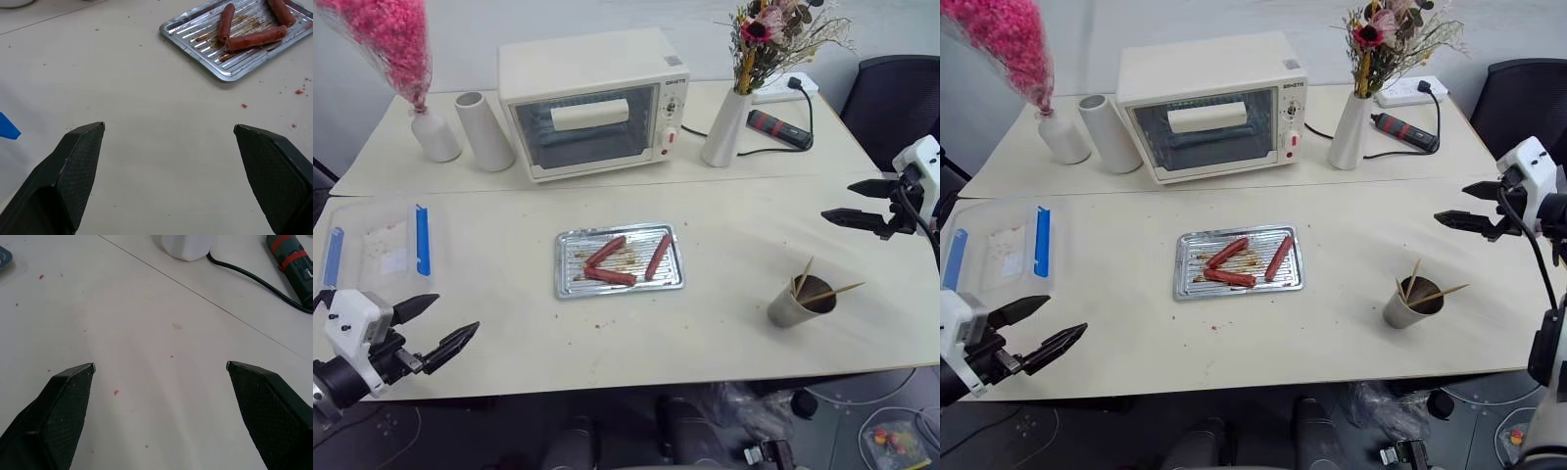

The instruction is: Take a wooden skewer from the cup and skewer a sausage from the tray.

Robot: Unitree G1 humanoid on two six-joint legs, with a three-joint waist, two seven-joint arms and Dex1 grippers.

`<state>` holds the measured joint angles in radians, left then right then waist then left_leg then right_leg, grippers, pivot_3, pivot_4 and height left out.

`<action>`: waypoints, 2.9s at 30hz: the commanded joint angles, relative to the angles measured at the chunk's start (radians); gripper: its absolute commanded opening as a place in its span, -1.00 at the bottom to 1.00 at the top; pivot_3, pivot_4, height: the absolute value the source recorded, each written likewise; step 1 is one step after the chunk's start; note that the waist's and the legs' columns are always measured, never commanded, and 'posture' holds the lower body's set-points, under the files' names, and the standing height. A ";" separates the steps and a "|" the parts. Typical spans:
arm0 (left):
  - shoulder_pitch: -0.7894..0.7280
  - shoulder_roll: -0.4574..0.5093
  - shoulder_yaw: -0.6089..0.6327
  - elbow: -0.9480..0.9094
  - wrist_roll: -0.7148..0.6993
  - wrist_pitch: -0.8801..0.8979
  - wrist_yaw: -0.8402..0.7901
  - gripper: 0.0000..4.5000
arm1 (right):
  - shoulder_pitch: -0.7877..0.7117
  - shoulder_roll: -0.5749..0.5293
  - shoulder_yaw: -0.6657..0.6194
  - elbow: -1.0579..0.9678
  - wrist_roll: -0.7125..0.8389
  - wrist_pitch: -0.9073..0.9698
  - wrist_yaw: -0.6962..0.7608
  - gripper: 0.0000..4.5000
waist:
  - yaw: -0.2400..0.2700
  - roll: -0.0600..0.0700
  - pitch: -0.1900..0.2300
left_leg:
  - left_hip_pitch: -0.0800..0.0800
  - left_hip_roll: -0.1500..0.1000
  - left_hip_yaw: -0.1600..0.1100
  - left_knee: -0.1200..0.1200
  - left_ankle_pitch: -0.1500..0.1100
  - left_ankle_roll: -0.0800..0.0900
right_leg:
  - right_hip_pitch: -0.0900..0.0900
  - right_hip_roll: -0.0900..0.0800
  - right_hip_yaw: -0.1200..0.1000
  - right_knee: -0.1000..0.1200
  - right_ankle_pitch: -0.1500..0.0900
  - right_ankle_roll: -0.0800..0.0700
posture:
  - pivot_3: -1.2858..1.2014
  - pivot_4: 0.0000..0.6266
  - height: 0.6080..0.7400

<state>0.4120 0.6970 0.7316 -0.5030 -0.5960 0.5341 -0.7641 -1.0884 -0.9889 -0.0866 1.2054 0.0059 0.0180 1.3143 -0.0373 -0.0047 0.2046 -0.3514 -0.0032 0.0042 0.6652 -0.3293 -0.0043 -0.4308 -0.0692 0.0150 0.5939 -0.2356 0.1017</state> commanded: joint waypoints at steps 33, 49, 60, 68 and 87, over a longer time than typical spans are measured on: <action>-1.005 0.082 -0.719 0.210 -0.195 0.141 -0.346 1.00 | 1.150 0.391 -1.019 -1.890 0.729 1.240 -0.490 0.13 | 0.003 -0.007 -0.003 | 0.008 0.002 0.007 0.001 -0.002 -0.004 | 0.004 0.016 0.024 0.004 0.002 0.004 | 0.03 -0.52 1.00; -1.043 0.008 -0.764 0.221 -0.140 0.120 -0.369 1.00 | 1.235 0.505 -0.884 -1.928 0.934 1.149 -0.763 0.66 | 0.009 -0.008 -0.003 | 0.005 0.001 0.006 0.000 -0.004 0.000 | 0.002 0.014 0.023 0.002 0.002 0.005 | 0.03 -0.52 1.00; -1.059 -0.010 -0.764 0.223 -0.124 0.119 -0.361 1.00 | 1.226 0.475 -0.796 -1.829 0.979 1.022 -0.858 0.06 | 0.010 -0.008 -0.003 | 0.001 0.001 0.005 0.001 -0.004 0.001 | 0.001 0.014 0.022 0.000 0.003 0.005 | 0.03 -0.52 1.00; -1.067 -0.013 -0.758 0.238 -0.108 0.112 -0.369 1.00 | 1.249 0.447 -0.770 -1.820 1.015 0.970 -0.894 -0.84 | 0.010 -0.008 -0.003 | 0.001 0.001 0.005 0.001 -0.004 0.001 | 0.001 0.014 0.022 0.000 0.003 0.005 | 0.03 -0.52 1.00; -1.094 -0.041 -0.748 0.269 -0.088 0.088 -0.361 1.00 | 1.203 -0.022 -1.006 -1.689 1.422 1.046 -0.888 -1.00 | 0.010 -0.009 -0.003 | 0.000 0.001 0.005 0.001 -0.004 0.002 | 0.001 0.014 0.022 -0.002 0.003 0.005 | 0.03 -0.52 1.00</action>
<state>-0.6621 0.6596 -0.0402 -0.2214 -0.6840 0.6398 -1.1321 0.1336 -0.9526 -1.0119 -0.5035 1.3492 1.0463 0.3812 -0.0272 -0.0136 0.2020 -0.3517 -0.0024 0.0097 0.6661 -0.3332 -0.0026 -0.4300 -0.0551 0.0371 0.5915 -0.2328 0.1070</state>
